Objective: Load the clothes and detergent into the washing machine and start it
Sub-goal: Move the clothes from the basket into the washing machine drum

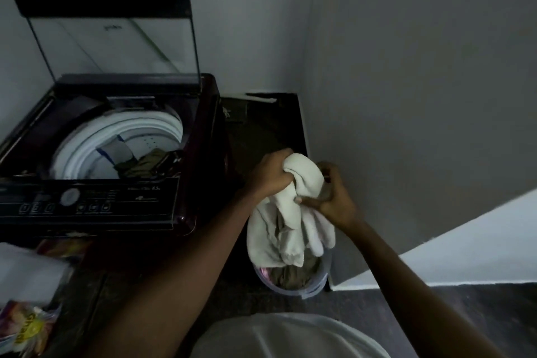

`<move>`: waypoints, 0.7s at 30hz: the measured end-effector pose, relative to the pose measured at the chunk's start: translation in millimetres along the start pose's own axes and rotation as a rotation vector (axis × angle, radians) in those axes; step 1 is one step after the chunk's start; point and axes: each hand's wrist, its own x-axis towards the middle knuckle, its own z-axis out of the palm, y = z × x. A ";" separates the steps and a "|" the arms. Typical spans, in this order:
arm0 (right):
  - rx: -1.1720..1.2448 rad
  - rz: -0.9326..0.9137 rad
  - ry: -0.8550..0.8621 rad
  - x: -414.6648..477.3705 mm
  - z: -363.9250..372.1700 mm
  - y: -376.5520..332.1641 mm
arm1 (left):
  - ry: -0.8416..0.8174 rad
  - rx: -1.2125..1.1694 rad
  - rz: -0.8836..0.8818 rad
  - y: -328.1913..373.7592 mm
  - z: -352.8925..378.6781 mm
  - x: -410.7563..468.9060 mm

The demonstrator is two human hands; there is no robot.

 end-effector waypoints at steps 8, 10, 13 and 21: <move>-0.156 -0.154 0.101 35.6 -10.6 -0.1 | 0.123 0.006 -0.018 -16.7 -24.7 3.4; -0.199 -0.252 0.150 52.0 -26.3 -16.6 | 0.103 0.031 -0.056 -32.4 -31.5 0.1; -0.218 -0.336 0.162 73.2 -33.8 -43.2 | 0.040 0.088 -0.095 -40.8 -32.1 -4.5; -0.089 -0.355 0.139 104.7 -13.2 -106.3 | -0.086 -0.250 -0.096 -23.0 -5.9 -10.1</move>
